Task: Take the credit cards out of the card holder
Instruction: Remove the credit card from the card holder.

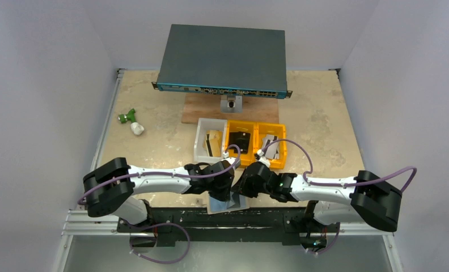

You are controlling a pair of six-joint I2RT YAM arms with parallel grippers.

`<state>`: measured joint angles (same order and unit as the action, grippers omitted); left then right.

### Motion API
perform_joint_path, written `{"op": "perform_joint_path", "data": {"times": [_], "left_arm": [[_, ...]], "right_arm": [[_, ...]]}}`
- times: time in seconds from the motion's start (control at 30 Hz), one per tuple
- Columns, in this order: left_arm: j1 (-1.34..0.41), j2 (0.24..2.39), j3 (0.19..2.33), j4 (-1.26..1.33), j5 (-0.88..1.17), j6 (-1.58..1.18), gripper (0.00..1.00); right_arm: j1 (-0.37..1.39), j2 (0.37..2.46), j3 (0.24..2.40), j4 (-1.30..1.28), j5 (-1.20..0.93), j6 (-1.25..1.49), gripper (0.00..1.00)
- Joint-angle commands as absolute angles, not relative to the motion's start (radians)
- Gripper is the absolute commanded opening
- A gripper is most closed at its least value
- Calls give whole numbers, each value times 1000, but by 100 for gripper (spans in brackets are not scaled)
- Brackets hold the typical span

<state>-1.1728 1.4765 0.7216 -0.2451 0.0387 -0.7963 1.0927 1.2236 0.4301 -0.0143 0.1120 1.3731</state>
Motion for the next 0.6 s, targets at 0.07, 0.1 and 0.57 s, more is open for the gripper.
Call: {"op": "perform_joint_path", "data": {"times": [0.07,0.1,0.57], "left_arm": [[-1172,1434,712,-228,69,-791,6],[-1172,1425,712,-235,68,-789,10],[-1104,1165,629,-482,-41,-812,28]], "right_arm": [[1093,1221,472,2,143,1378,0],[1092,1221,474,2,148,1378,0],[1092,1118,487,-165,214,1365,0]]}}
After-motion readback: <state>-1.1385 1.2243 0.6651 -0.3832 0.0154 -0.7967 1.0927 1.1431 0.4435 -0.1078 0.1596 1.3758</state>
